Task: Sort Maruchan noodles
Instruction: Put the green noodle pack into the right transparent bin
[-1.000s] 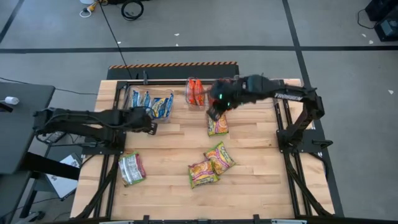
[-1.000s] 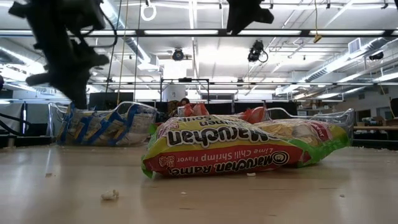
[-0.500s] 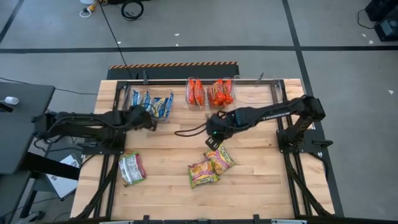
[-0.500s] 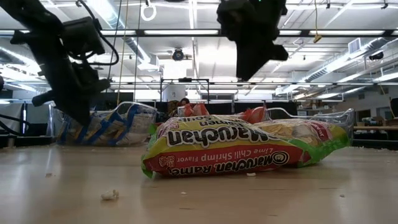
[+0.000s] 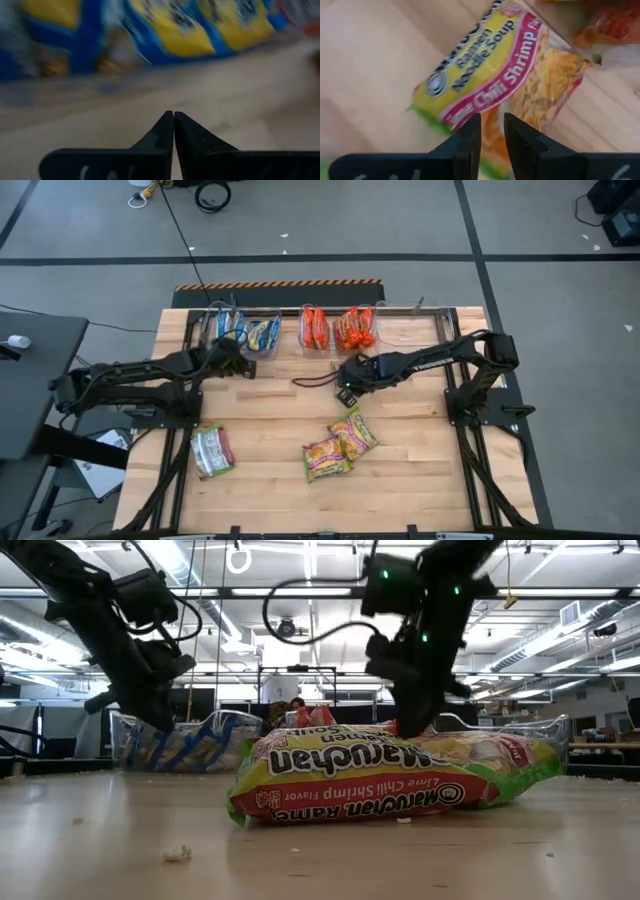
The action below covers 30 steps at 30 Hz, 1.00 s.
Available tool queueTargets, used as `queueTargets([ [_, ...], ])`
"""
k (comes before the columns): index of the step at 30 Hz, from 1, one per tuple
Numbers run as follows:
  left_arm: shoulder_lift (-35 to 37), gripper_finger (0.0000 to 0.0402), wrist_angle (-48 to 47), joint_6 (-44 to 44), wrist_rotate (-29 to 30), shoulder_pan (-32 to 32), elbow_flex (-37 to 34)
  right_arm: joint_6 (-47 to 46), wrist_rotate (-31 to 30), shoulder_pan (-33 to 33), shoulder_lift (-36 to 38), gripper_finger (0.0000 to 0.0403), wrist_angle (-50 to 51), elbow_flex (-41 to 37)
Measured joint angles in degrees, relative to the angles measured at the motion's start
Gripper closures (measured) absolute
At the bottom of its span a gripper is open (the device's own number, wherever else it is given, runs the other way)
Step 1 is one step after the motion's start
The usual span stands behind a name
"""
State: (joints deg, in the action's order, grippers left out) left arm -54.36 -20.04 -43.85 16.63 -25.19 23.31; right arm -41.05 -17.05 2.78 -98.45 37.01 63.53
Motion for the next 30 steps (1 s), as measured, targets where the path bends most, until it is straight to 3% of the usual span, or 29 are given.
queueTargets([
  [5, 2.63, 0.0382, 1.57, -5.22, -4.66, 3.19, 0.02, -2.67, -1.05, 1.53, 0.02, 0.0313, -4.0, -5.04],
  [12, 8.93, 0.0382, 10.06, -3.48, -4.74, 8.43, 0.04, -7.24, 12.61, -2.19, 0.72, 0.0313, -0.66, -5.22],
  [17, 12.48, 0.0382, 13.7, 0.65, -4.75, 10.7, 0.04, -7.3, 14.55, -7.33, 3.13, 0.0313, 5.49, 1.34],
  [23, 15.85, 0.0382, 27.89, 2.34, -7.01, 14.71, 0.04, 11.89, 14.24, -10.33, 4.41, 0.0313, 6.63, 12.06],
  [27, 16.34, 0.0382, 38.03, 5.15, -7.53, 17.51, 0.11, 23.02, 15.67, -9.1, 1.51, 0.0297, 13.21, 20.11],
  [30, 16.16, 0.0382, 38.45, 5.47, -7.53, 19.49, 2.06, 31.85, 16.89, -7.71, -2.52, 0.0272, 18.55, 25.31],
])
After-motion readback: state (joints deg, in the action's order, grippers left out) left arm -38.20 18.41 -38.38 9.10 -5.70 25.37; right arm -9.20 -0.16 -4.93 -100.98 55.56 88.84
